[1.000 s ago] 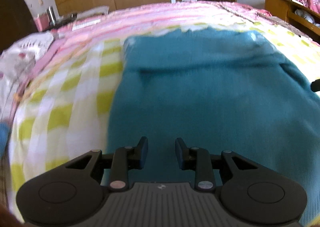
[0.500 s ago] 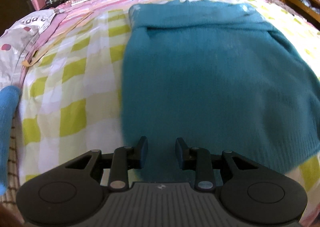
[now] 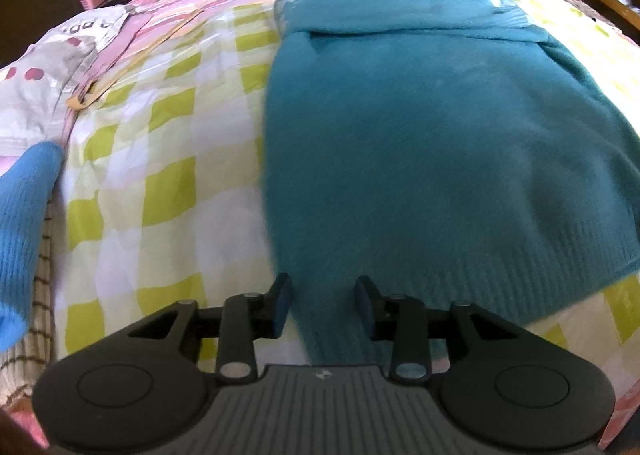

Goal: Fold small clothes
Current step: 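Move both grippers to the ribbed hem of the sweater, then grasp the ribbed hem with both grippers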

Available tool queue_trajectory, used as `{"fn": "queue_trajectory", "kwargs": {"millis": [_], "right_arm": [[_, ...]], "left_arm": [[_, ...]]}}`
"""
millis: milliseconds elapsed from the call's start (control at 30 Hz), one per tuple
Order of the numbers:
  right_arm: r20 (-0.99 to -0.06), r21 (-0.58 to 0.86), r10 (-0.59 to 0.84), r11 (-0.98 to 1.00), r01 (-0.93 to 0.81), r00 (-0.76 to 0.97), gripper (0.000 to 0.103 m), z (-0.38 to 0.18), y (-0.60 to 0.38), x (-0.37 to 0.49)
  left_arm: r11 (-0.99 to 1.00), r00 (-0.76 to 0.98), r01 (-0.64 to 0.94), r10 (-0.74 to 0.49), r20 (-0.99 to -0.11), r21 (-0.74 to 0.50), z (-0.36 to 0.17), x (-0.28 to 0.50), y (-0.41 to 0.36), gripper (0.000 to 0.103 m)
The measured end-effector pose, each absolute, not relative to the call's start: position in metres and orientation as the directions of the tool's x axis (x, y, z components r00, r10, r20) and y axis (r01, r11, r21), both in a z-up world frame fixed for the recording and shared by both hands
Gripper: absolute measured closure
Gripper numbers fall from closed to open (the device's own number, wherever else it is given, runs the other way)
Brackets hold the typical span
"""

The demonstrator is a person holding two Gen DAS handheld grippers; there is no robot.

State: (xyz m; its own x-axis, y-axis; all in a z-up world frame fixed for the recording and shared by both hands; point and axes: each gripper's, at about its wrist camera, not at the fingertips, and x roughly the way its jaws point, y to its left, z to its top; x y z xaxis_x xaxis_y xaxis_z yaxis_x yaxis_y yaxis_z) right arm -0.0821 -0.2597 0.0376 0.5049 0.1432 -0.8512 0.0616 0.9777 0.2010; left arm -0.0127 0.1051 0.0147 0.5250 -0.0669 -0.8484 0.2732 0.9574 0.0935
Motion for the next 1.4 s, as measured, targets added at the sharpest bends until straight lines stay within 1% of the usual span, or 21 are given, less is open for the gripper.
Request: {"fn": "queue_trajectory", "kwargs": {"millis": [133, 300, 400, 500, 667, 767, 833, 900, 1200, 1233, 1267, 1300, 1333, 1400], "right_arm": [[-0.859, 0.2, 0.139, 0.977, 0.073, 0.493, 0.059, 0.032, -0.259, -0.084], [-0.865, 0.201, 0.139, 0.976, 0.079, 0.482, 0.056, 0.026, -0.258, -0.083], [-0.865, 0.202, 0.138, 0.976, 0.083, 0.483, 0.054, 0.024, -0.256, -0.083], [-0.861, 0.237, 0.172, 0.968, 0.078, 0.478, 0.054, 0.025, -0.256, -0.085], [-0.852, 0.263, 0.189, 0.961, 0.088, 0.488, 0.054, 0.023, -0.256, -0.084], [-0.847, 0.272, 0.199, 0.959, 0.081, 0.494, 0.054, 0.022, -0.256, -0.084], [-0.843, 0.281, 0.205, 0.956, 0.082, 0.496, 0.056, 0.021, -0.258, -0.084], [-0.837, 0.297, 0.216, 0.951, 0.086, 0.502, 0.06, 0.022, -0.259, -0.085], [-0.82, 0.356, 0.256, 0.928, 0.106, 0.513, 0.06, 0.019, -0.262, -0.082], [-0.817, 0.362, 0.263, 0.927, 0.102, 0.514, 0.064, 0.02, -0.261, -0.081], [-0.813, 0.373, 0.273, 0.922, 0.101, 0.515, 0.068, 0.02, -0.262, -0.081], [-0.808, 0.391, 0.286, 0.915, 0.105, 0.515, 0.078, 0.02, -0.263, -0.08], [-0.802, 0.409, 0.298, 0.905, 0.113, 0.518, 0.084, 0.02, -0.265, -0.079], [-0.782, 0.457, 0.327, 0.88, 0.132, 0.53, 0.087, 0.021, -0.269, -0.076]], "left_arm": [[0.958, 0.518, 0.265, -0.047, -0.854, 0.108, 0.012, -0.014, 0.106, 0.053], [0.966, 0.498, 0.241, -0.039, -0.866, 0.096, 0.009, -0.007, 0.109, 0.044], [0.97, 0.489, 0.229, -0.044, -0.871, 0.08, 0.009, -0.005, 0.111, 0.043], [0.971, 0.488, 0.23, -0.055, -0.871, 0.068, 0.009, -0.006, 0.113, 0.043], [0.97, 0.477, 0.243, -0.089, -0.874, 0.034, 0.01, -0.006, 0.114, 0.045], [0.966, 0.469, 0.259, -0.108, -0.877, 0.02, 0.01, -0.007, 0.112, 0.053], [0.965, 0.462, 0.261, -0.12, -0.879, 0.005, 0.011, -0.008, 0.112, 0.059], [0.966, 0.461, 0.26, -0.132, -0.878, -0.009, 0.012, -0.009, 0.11, 0.068], [0.967, 0.445, 0.254, -0.129, -0.886, -0.013, 0.009, -0.005, 0.107, 0.067], [0.966, 0.446, 0.258, -0.13, -0.886, -0.012, 0.01, -0.006, 0.107, 0.069], [0.965, 0.448, 0.262, -0.141, -0.883, -0.021, 0.011, -0.006, 0.108, 0.077], [0.965, 0.455, 0.259, -0.155, -0.877, -0.036, 0.013, -0.006, 0.109, 0.085], [0.966, 0.462, 0.253, -0.167, -0.871, -0.051, 0.015, -0.006, 0.111, 0.085], [0.968, 0.477, 0.232, -0.2, -0.856, -0.097, 0.021, -0.004, 0.116, 0.087]]}}
